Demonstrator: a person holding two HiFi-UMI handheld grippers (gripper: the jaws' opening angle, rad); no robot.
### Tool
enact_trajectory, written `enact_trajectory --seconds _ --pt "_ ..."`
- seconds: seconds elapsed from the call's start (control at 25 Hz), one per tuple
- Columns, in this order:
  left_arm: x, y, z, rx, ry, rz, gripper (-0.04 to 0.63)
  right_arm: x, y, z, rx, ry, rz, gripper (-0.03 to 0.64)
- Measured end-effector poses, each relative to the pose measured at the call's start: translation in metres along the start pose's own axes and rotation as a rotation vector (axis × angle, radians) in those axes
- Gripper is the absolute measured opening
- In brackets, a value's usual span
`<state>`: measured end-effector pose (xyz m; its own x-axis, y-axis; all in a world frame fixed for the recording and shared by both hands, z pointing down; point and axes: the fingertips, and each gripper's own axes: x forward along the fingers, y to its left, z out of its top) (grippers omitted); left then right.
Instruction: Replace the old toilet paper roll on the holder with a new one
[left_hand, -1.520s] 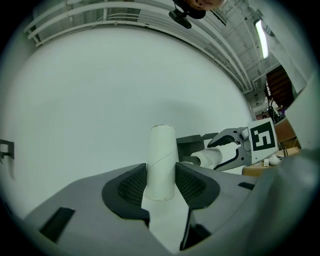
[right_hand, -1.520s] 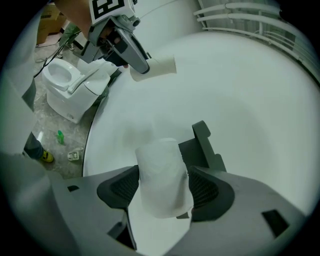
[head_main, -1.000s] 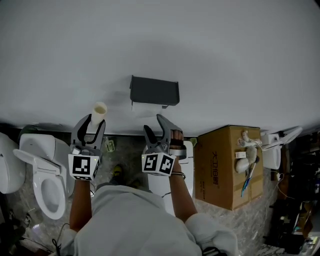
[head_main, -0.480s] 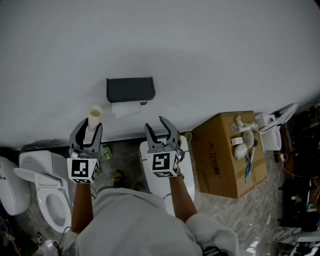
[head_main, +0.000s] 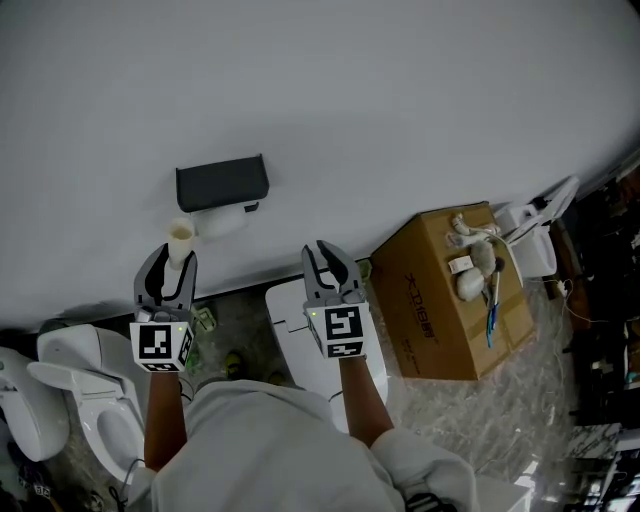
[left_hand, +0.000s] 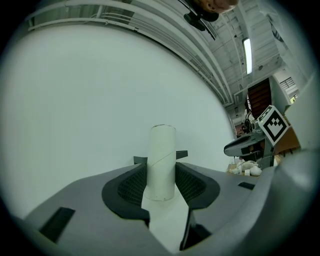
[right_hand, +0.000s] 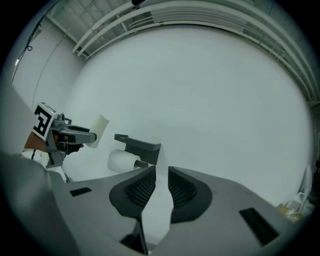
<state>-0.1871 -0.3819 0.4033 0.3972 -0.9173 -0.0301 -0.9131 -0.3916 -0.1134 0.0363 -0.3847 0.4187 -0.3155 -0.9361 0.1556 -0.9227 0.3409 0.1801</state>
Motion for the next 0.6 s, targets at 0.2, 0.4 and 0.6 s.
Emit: enact_trajectory --seconds 0.2,0.4,0.6 --pt "0.003 -0.008 0.006 0.002 -0.013 0.002 0.201 -0.013 -0.018 -0.001 0.066 -0.02 -0.022 0.029" --pt "0.0 -0.012 0.013 0.015 -0.02 0.014 0.201 -0.019 -0.025 -0.004 0.118 -0.023 -0.013 0.011" --pt "-0.006 -0.006 0.016 0.012 -0.027 0.045 0.201 -0.019 -0.027 -0.007 0.156 -0.028 -0.008 0.009"
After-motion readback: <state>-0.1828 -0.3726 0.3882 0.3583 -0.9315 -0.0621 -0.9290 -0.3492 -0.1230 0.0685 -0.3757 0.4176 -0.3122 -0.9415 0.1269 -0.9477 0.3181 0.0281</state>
